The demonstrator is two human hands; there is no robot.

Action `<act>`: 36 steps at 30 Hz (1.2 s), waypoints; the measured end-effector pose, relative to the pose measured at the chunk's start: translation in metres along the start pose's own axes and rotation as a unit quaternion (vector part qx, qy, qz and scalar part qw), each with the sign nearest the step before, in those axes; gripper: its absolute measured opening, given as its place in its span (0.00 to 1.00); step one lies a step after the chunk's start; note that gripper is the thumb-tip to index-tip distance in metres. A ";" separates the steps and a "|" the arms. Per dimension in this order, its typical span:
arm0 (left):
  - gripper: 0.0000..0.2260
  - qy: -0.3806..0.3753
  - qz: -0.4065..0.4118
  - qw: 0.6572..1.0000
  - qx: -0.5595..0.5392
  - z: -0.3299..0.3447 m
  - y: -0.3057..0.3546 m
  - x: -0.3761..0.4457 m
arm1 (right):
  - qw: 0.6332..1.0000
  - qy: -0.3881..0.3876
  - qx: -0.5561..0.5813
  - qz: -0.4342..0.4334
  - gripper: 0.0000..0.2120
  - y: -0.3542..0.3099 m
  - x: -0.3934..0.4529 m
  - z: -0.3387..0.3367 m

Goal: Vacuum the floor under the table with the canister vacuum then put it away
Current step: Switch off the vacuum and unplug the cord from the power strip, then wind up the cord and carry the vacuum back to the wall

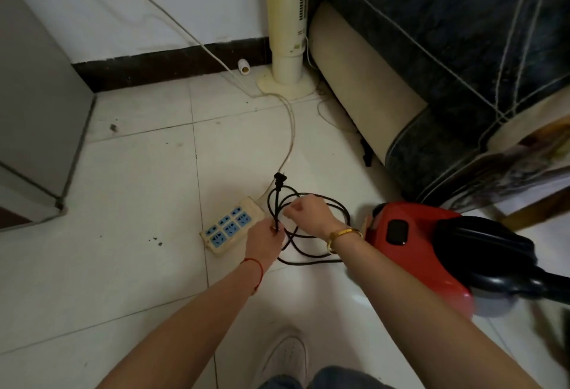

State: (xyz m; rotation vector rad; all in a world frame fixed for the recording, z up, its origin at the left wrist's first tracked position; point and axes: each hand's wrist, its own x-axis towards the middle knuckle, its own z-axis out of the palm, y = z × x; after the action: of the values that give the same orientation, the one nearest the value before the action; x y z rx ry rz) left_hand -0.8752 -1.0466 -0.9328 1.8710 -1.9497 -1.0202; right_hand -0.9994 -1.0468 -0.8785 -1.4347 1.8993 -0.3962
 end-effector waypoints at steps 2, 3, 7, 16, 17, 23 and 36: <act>0.05 0.001 -0.030 1.000 -0.008 0.007 -0.007 0.006 | 1.000 0.007 -0.018 0.016 0.14 0.020 0.004 0.009; 0.05 0.002 -0.050 0.999 -0.016 0.011 -0.010 0.010 | 0.999 0.010 -0.033 0.023 0.13 0.030 0.005 0.012; 0.14 -0.014 -0.125 0.991 -0.041 0.022 -0.021 0.025 | 0.991 -0.006 -0.128 0.026 0.12 0.062 0.008 0.022; 0.10 -0.045 -0.224 0.971 -0.071 0.045 -0.039 0.045 | 0.965 -0.046 -0.255 -0.045 0.16 0.078 0.038 0.053; 0.13 -0.054 -0.234 0.968 -0.067 0.047 -0.039 0.046 | 0.963 -0.057 -0.261 -0.044 0.16 0.077 0.039 0.058; 0.13 -0.084 -0.297 0.941 -0.139 0.056 -0.037 0.055 | 0.961 -0.110 -0.252 -0.041 0.17 0.073 0.033 0.079; 0.06 -0.023 -0.210 0.933 -0.291 0.033 -0.006 0.039 | 0.992 -0.028 -0.107 -0.067 0.25 0.060 -0.006 0.061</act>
State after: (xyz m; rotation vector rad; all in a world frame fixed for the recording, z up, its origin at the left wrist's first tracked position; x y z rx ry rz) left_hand -0.8968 -1.0729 -0.9711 1.9284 -1.0836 -1.5612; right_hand -0.9982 -1.0109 -0.9562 -1.7017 1.8516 -0.2160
